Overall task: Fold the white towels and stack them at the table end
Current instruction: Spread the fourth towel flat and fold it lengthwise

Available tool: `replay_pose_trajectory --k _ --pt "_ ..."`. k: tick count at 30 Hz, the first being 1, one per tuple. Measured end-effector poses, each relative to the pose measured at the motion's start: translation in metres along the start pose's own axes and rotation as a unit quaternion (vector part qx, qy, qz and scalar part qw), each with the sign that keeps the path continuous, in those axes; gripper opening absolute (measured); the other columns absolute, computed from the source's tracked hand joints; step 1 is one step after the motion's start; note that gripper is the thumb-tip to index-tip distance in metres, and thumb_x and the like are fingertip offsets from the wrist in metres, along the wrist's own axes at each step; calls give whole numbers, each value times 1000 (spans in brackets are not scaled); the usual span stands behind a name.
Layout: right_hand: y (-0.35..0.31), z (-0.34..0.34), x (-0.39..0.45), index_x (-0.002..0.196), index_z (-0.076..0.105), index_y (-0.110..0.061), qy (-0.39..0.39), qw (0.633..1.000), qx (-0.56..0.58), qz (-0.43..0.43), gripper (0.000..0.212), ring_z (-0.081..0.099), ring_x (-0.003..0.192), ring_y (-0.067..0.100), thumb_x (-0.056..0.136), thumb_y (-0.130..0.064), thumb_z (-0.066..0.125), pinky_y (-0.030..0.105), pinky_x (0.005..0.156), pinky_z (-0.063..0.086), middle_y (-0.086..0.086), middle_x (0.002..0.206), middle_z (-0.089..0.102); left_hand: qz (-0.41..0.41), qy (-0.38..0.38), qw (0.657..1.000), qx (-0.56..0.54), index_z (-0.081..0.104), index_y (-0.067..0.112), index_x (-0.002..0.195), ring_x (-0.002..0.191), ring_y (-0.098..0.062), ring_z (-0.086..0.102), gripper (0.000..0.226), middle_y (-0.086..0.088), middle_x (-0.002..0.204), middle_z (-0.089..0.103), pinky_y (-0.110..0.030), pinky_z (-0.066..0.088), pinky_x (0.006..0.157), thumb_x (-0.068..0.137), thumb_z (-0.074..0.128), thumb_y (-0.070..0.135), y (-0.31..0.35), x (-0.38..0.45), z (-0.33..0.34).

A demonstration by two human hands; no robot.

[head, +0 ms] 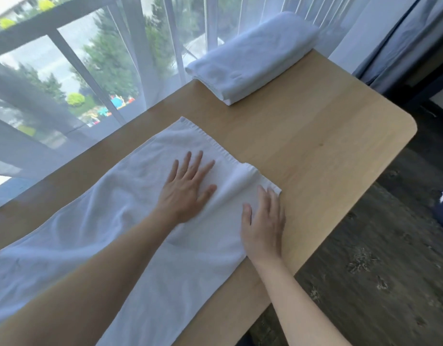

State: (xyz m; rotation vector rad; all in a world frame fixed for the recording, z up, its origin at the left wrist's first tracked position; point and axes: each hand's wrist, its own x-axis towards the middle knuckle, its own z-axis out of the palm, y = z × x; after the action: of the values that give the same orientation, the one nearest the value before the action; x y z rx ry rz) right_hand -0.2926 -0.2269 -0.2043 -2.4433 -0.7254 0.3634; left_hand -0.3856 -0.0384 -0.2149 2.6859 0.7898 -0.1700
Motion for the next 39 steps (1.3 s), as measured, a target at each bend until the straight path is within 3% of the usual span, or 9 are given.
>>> replay_pose_trajectory --k 4,8,14,19,23,27,29,33,39 --pt "-4 4 40 148 39 -18 26 993 -90 73 58 37 129 31 98 -44 52 46 100 31 5 148 44 -18 -19 999 34 -6 42 158 148 -15 -32 68 9 165 -24 -41 -21 121 96 4 68 22 0 20" --pt "3 -3 49 113 53 -16 5 985 -163 59 30 47 112 30 103 -43 44 44 90 32 8 117 62 -20 -6 999 42 -7 42 158 149 -15 -30 68 9 165 -23 -40 -21 121 97 3 68 27 10 23" --pt "46 -58 69 104 53 -19 122 989 68 38 9 45 82 -9 104 -27 49 13 64 34 -2 110 45 61 -13 998 16 -2 38 160 153 -17 -18 65 9 168 -12 -42 -9 125 101 11 61 41 44 15" --pt "65 -64 79 129 49 -19 157 969 103 162 31 48 88 13 100 -19 58 24 71 42 3 137 35 81 -7 996 26 1 35 161 154 -19 -17 65 4 168 -11 -39 -12 124 101 10 59 60 61 17" --pt "71 -60 81 131 51 -20 83 995 37 49 49 46 96 17 92 9 46 32 76 43 1 130 36 76 5 995 57 2 36 161 154 -20 -15 65 4 168 -9 -41 -9 125 101 10 60 54 68 18" --pt "84 -66 88 125 54 -13 153 980 34 124 42 42 109 21 91 11 42 47 90 48 4 134 37 97 3 994 52 1 35 161 154 -19 -14 64 4 169 -9 -42 -6 126 102 10 59 55 72 21" --pt "75 -57 81 123 57 -9 168 982 -69 52 41 39 122 32 89 11 49 56 100 41 16 144 41 92 9 994 54 0 34 161 154 -18 -15 64 4 169 -9 -42 -5 126 102 9 60 55 74 22" --pt "64 -36 69 150 43 -15 -4 982 -136 -135 47 23 150 32 103 -25 47 54 121 18 15 163 26 83 16 995 51 2 33 161 155 -18 -13 67 4 169 -7 -42 -4 126 101 8 60 58 81 21" --pt "84 -42 78 156 -13 -33 -101 970 -205 -85 66 -22 151 11 101 -61 10 42 124 -9 -3 166 -16 82 32 995 37 5 32 161 155 -16 -12 64 3 169 -4 -37 -6 126 103 11 58 55 82 20"
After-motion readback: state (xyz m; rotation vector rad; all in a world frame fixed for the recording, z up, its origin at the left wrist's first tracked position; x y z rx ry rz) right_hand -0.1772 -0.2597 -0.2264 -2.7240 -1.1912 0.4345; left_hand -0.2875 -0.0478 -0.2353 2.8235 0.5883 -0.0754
